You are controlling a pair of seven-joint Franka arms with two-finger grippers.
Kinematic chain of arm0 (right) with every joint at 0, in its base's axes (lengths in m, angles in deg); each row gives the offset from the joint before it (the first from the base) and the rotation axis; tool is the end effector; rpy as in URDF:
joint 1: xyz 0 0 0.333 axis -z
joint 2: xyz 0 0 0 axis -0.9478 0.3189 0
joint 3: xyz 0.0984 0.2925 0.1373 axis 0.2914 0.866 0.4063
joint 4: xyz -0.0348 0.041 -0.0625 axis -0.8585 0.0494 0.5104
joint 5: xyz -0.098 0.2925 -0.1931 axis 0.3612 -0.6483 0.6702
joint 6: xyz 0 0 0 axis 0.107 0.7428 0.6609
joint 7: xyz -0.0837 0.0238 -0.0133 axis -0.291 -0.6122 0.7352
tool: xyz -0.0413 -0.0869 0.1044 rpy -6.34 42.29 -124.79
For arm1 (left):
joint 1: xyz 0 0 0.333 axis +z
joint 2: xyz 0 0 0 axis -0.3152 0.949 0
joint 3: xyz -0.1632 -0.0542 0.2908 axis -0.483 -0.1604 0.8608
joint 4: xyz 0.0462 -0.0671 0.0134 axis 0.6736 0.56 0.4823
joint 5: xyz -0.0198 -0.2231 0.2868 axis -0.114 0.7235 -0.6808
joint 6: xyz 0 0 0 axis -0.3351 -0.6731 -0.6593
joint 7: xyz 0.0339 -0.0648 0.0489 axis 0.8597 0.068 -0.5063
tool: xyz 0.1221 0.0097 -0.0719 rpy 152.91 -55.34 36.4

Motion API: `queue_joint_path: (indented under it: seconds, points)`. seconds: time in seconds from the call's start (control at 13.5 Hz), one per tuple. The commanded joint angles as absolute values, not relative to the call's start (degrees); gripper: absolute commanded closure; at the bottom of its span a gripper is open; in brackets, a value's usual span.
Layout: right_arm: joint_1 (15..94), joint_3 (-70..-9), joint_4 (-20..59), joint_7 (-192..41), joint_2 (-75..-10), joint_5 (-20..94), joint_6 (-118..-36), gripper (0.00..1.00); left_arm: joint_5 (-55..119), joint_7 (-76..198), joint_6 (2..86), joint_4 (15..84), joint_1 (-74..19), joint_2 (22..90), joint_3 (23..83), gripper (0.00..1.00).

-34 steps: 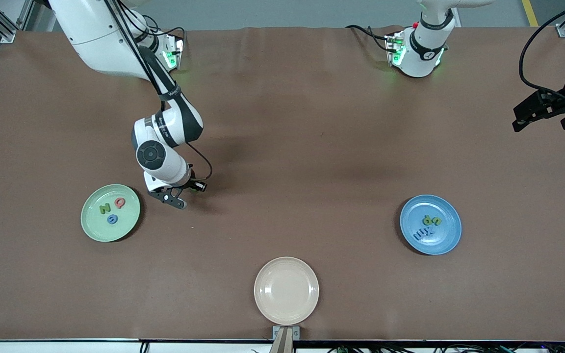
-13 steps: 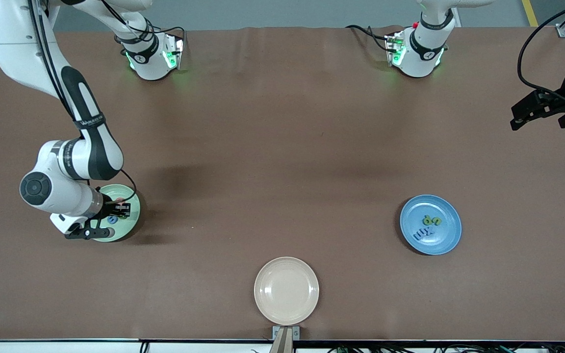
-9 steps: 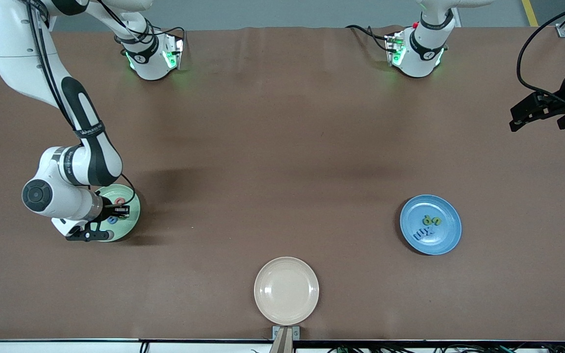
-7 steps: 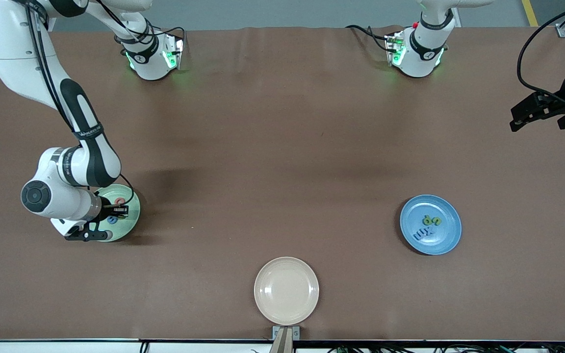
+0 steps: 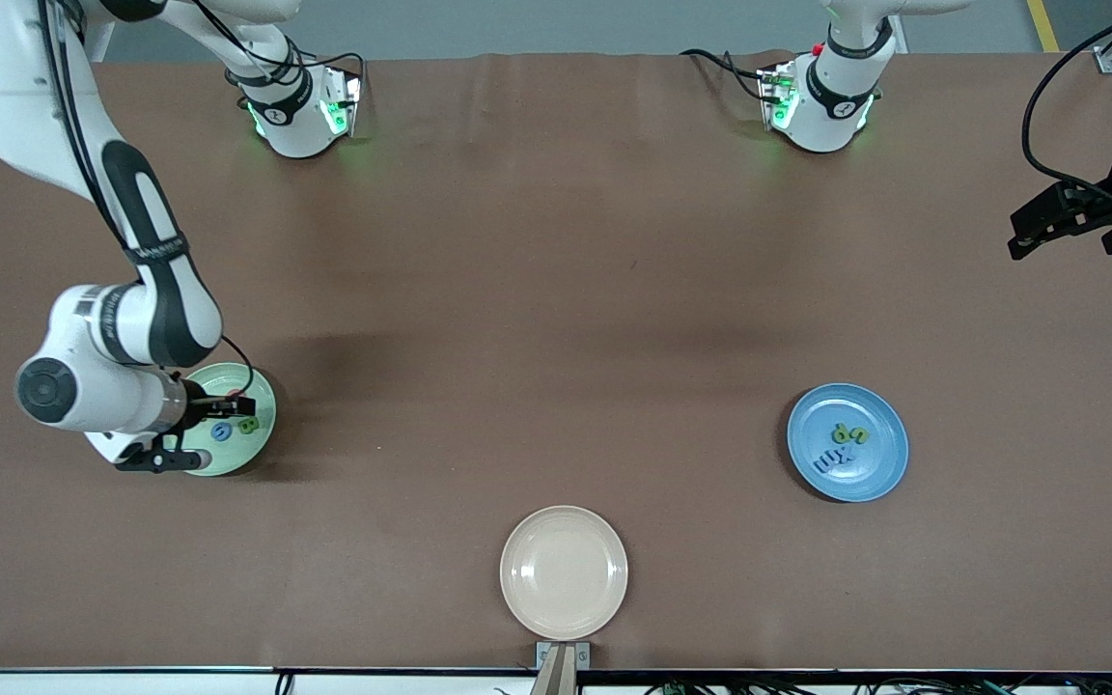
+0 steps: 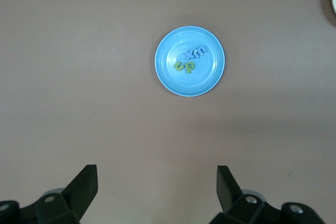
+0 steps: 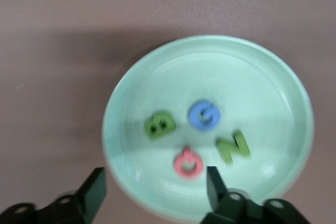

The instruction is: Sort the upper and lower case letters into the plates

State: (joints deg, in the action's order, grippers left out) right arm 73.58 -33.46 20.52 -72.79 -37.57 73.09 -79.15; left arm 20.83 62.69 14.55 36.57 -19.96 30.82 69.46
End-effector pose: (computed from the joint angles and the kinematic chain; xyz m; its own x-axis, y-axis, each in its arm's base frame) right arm 0.6217 -0.0179 0.2792 0.9820 0.0113 -0.1886 0.0077 -0.9998 -0.0196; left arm 0.5220 -0.0265 0.6340 0.9996 0.0215 0.0180 0.0221 -0.9991 -0.0360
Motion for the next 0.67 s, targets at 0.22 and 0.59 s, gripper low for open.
queue_joint_path:
  seconds: [0.22, 0.59]
  points:
    - [74.1, -32.7, 22.9, -71.9, -59.7, 73.7, -60.1, 0.00, 21.4, 62.2, 14.8, 37.4, -20.0, 31.9, 69.1, 0.00]
    - [74.2, -32.9, 22.5, -71.9, -69.4, 73.7, -53.0, 0.00, 20.8, 62.5, 37.6, 53.5, -19.9, 33.7, 69.2, 0.00]
